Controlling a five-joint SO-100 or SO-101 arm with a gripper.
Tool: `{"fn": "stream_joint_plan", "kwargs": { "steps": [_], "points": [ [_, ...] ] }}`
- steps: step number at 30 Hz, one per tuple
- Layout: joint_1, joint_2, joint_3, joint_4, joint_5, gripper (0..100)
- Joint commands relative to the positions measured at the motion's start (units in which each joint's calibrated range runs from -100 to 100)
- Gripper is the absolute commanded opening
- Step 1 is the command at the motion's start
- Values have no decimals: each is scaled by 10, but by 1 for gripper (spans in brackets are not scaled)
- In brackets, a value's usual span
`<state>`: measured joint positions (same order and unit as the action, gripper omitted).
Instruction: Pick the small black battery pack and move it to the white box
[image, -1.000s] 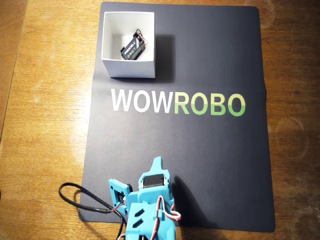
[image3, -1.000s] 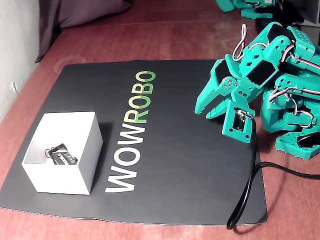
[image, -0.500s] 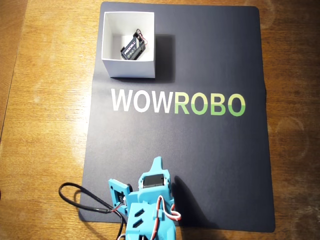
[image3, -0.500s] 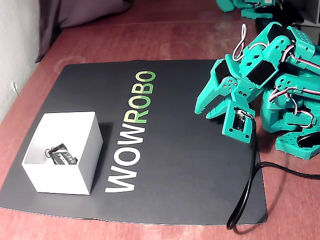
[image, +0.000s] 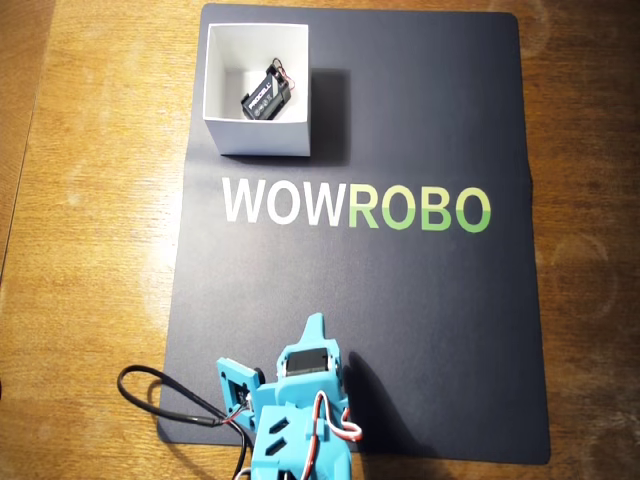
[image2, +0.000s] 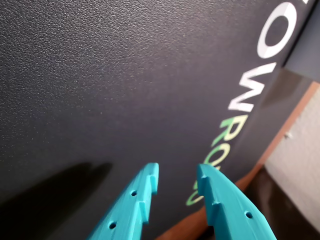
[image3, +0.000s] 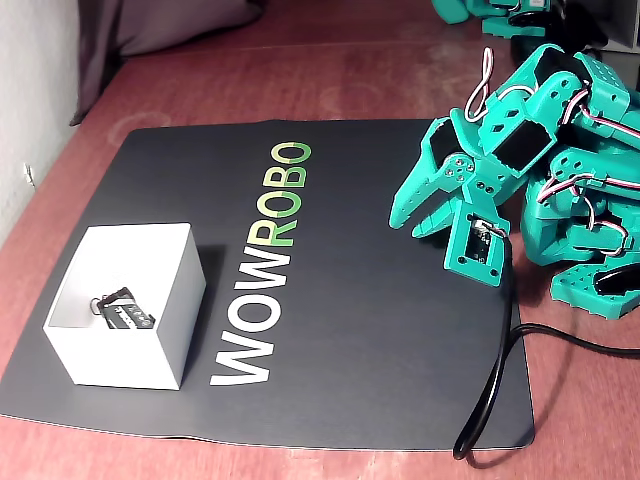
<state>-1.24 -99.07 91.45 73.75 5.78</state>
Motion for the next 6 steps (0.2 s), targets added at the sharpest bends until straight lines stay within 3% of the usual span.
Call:
{"fn": "stream_joint_plan", "kwargs": {
  "steps": [1, 6],
  "points": [
    [4, -1, 0, 7, 2, 8],
    [4, -1, 0, 7, 2, 8]
  ]
}}
